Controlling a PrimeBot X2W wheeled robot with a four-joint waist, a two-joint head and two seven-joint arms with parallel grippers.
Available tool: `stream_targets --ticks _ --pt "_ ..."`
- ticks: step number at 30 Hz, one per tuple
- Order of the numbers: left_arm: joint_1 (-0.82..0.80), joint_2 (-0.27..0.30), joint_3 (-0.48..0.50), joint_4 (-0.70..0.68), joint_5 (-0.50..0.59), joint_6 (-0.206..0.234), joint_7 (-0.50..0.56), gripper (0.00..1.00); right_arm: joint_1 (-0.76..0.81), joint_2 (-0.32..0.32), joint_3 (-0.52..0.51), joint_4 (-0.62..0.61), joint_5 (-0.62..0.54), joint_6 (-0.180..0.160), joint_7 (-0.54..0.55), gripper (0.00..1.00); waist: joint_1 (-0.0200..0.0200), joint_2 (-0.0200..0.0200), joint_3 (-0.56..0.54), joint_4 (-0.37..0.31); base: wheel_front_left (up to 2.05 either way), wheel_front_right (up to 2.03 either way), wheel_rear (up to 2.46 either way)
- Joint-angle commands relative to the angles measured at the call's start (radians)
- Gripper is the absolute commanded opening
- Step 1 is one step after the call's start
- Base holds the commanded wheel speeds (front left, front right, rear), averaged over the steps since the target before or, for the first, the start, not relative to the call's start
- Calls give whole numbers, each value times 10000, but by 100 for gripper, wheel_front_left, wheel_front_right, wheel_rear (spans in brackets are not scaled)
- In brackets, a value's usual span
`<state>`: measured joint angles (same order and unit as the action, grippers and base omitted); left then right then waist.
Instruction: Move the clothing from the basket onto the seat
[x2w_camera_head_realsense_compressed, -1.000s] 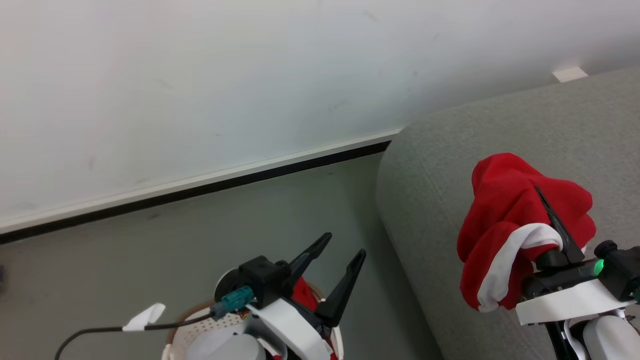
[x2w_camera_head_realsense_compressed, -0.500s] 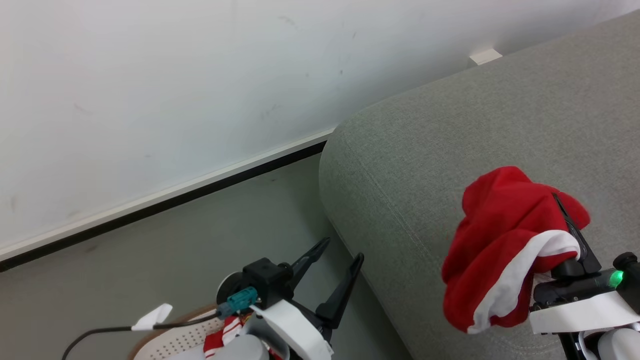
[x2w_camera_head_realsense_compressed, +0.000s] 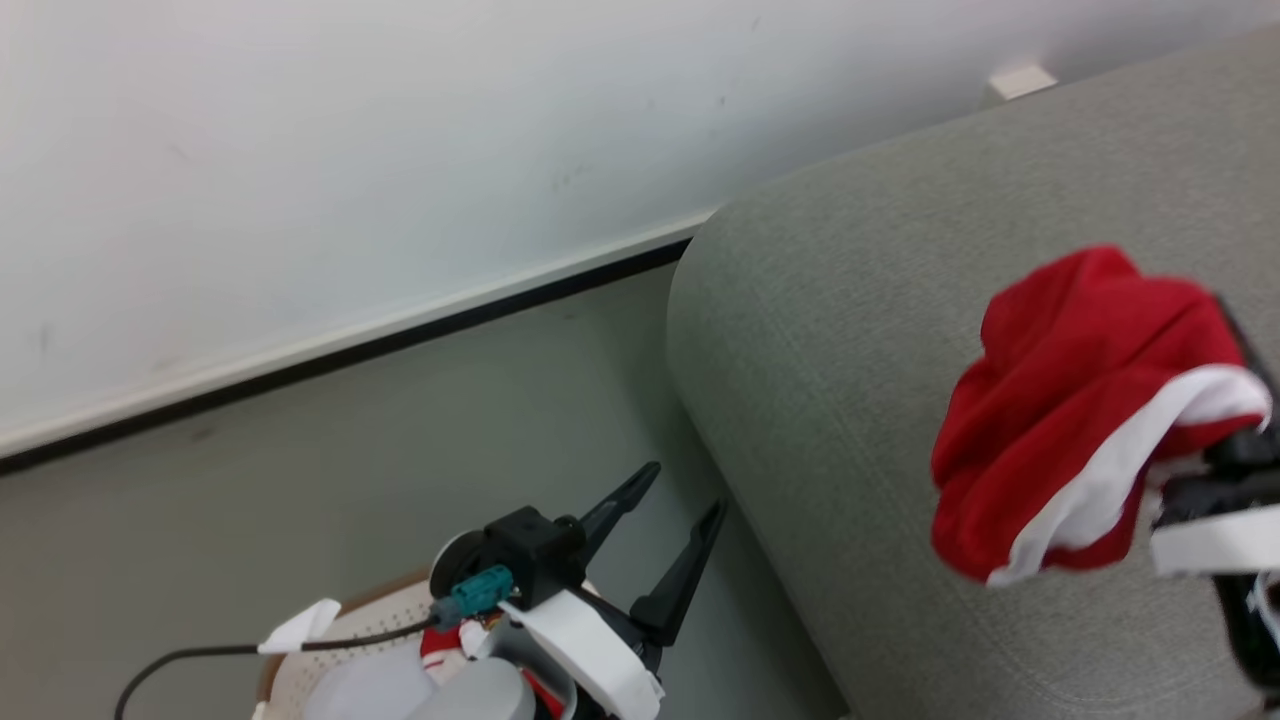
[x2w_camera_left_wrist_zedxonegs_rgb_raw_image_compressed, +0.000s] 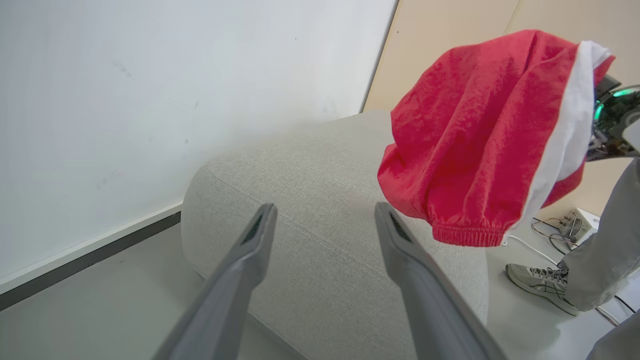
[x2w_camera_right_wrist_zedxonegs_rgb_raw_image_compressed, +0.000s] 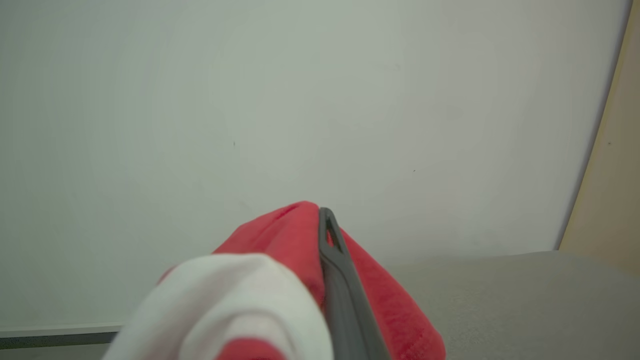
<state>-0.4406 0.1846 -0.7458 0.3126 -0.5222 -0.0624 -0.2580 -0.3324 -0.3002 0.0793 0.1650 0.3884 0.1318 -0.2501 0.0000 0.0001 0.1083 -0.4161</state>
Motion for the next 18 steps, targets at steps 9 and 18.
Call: stream_targets --ticks 9,18 --pt "-580 306 75 -242 174 -69 70 100 -2669 -1285 79 1254 623 -22 430 0 0 -1 1868 1189 0 0 0" --pt "-1304 442 201 -456 348 -78 80 100 -5065 -2775 -25 4048 520 -22 652 0 0 -1 3510 2594 0 0 0"
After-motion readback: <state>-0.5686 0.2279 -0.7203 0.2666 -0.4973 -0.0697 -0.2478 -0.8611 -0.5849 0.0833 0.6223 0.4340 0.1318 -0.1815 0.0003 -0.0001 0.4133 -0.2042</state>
